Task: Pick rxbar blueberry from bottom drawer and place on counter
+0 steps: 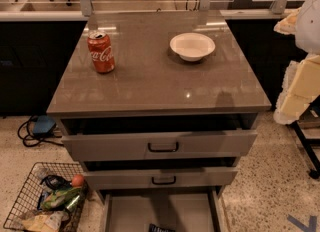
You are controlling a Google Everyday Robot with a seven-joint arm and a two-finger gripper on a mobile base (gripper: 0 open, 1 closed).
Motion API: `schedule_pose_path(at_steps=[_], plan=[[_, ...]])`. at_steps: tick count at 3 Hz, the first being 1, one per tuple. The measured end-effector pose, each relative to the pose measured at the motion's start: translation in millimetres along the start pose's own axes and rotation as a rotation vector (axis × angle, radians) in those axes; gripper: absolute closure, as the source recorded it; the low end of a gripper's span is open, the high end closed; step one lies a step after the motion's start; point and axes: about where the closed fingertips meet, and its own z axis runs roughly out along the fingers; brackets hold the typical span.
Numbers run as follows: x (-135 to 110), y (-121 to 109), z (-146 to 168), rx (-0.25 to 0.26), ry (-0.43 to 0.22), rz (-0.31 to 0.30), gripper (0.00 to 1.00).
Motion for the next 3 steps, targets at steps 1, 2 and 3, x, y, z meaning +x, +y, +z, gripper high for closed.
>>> schedule_pose_path(at_steps=[1,2,3], plan=[[-1,1,1,0.007,-0.002,0.000,0.00],[2,18,29,0.012,-0.019,-0.004,0.00],[0,57,59,0.032,-0.084,-0.025,0.00]])
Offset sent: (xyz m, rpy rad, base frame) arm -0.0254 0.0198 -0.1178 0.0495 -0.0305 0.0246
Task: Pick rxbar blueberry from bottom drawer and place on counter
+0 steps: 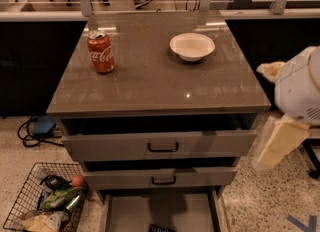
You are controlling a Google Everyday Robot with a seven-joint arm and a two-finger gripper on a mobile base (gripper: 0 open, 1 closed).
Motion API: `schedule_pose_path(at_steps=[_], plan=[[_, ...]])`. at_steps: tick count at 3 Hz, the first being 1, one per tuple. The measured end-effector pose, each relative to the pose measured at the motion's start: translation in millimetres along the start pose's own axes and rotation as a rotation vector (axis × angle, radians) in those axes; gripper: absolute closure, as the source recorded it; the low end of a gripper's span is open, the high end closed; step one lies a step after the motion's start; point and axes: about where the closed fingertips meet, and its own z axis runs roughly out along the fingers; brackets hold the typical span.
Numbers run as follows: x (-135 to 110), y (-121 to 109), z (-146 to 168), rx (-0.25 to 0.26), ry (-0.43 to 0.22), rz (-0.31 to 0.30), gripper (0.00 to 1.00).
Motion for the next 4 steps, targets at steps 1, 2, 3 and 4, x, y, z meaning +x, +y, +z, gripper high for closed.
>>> schedule_pose_path(at_steps=[1,2,3,4], plan=[[-7,40,46,-0.015,-0.039,-0.013,0.00],[-2,89,106,-0.107,-0.035,-0.020,0.00],[6,133,146,-0.207,0.003,-0.024,0.00],[3,132,149,-0.201,0.005,-0.022,0.00]])
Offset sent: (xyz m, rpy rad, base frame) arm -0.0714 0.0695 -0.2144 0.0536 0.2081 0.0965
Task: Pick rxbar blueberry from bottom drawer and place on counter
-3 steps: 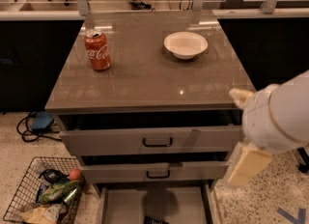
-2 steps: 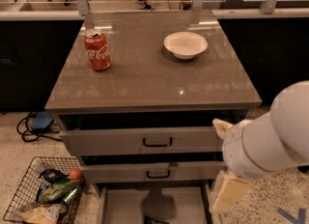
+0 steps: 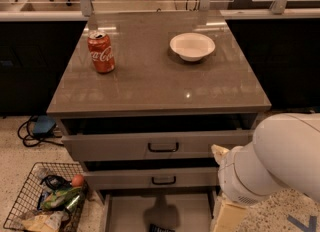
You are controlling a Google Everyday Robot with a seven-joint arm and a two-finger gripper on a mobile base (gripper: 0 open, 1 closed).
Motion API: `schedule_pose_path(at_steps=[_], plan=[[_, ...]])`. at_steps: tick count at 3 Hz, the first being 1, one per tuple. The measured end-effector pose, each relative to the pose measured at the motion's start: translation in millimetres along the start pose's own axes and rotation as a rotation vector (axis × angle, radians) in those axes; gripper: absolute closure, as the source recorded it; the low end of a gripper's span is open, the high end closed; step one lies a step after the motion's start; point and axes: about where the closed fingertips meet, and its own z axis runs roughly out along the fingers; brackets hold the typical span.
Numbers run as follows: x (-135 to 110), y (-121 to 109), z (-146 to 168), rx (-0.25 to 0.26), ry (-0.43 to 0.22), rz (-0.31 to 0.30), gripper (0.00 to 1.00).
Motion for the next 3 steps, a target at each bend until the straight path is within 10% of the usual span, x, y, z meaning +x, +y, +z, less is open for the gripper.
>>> schedule_pose_path(at_steps=[1,3], plan=[[-9,0,27,0.003,0.009,0.007,0.00],[-36,36,161,-0.062,0.126,-0.221,0.00]])
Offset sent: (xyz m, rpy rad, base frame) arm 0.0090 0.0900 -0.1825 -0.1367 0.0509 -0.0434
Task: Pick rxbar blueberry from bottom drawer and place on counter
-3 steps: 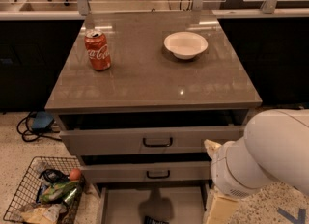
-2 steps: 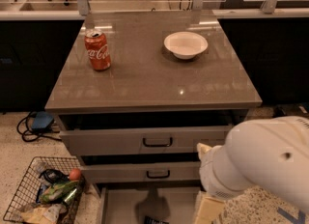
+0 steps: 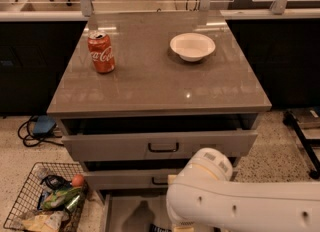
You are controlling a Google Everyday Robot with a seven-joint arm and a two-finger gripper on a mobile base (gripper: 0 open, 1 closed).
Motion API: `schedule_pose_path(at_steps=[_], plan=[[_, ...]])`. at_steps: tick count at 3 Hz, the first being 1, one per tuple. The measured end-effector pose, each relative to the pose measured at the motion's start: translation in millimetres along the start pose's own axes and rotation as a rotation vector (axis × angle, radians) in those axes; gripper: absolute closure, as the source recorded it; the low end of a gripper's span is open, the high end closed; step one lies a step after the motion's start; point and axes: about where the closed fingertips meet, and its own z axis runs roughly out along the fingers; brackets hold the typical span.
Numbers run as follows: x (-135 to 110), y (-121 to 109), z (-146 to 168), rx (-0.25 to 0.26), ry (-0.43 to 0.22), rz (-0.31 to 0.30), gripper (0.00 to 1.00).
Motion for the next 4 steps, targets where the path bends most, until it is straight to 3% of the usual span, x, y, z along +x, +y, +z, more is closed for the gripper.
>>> schedule_pose_path(at_steps=[1,2,3,4], plan=[[-5,5,38,-0.029,0.086,-0.108,0.00],[0,-1,63,-0.012,0.123,-0.097,0.00],[7,-7,85,-0.008,0.108,0.049,0.00],[21,-8,110,-0.021,0.060,0.273,0.00]])
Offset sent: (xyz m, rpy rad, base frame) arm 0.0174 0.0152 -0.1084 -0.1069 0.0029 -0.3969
